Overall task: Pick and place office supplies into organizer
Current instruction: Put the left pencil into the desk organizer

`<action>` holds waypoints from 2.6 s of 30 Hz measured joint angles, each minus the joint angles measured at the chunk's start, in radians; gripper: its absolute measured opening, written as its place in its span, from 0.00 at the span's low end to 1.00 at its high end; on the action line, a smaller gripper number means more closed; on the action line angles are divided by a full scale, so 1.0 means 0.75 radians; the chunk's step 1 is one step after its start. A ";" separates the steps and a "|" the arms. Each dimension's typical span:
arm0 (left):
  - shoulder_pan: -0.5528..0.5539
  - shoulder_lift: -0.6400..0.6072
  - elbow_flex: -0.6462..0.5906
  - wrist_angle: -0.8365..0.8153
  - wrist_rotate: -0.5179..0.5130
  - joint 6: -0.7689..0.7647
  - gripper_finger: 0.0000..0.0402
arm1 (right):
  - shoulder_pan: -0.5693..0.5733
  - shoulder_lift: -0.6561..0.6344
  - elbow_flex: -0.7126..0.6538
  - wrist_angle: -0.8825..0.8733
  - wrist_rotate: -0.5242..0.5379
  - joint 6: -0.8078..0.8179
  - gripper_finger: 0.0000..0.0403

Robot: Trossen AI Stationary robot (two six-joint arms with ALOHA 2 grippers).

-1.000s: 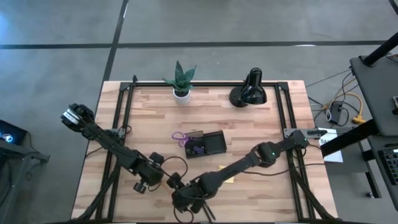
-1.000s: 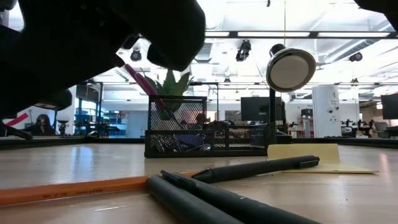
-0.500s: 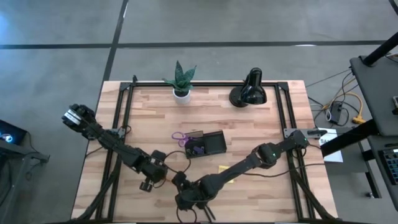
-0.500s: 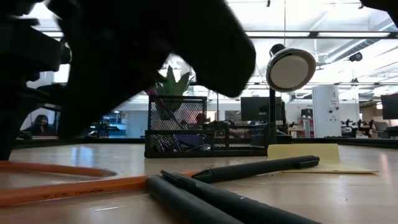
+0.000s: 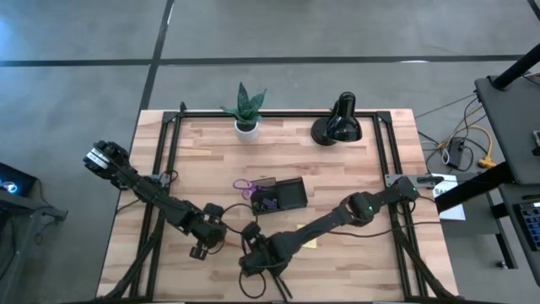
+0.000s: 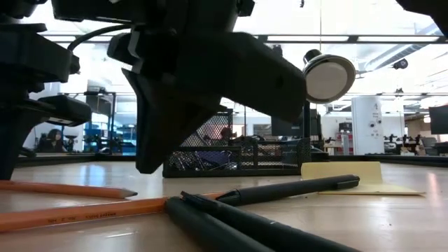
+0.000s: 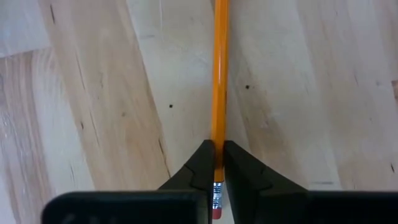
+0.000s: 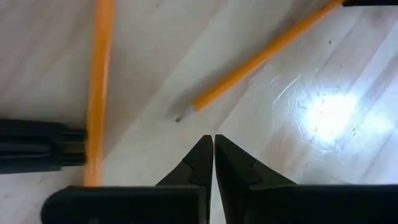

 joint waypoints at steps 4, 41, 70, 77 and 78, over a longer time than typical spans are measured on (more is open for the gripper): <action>0.004 0.000 0.002 0.000 0.000 -0.002 0.03 | 0.002 0.000 0.000 0.000 -0.057 0.007 0.02; 0.045 -0.008 0.013 -0.031 -0.005 0.004 0.04 | -0.053 -0.020 -0.053 -0.024 -0.072 0.115 0.02; 0.045 -0.009 0.015 -0.023 -0.011 0.017 0.04 | -0.046 -0.024 -0.093 0.108 -0.107 0.115 0.02; 0.044 -0.027 0.034 -0.032 -0.032 0.017 0.04 | -0.046 -0.026 -0.109 0.111 -0.113 0.119 0.02; 0.044 -0.034 0.034 -0.033 -0.035 0.017 0.04 | -0.046 -0.026 -0.109 0.112 -0.113 0.117 0.02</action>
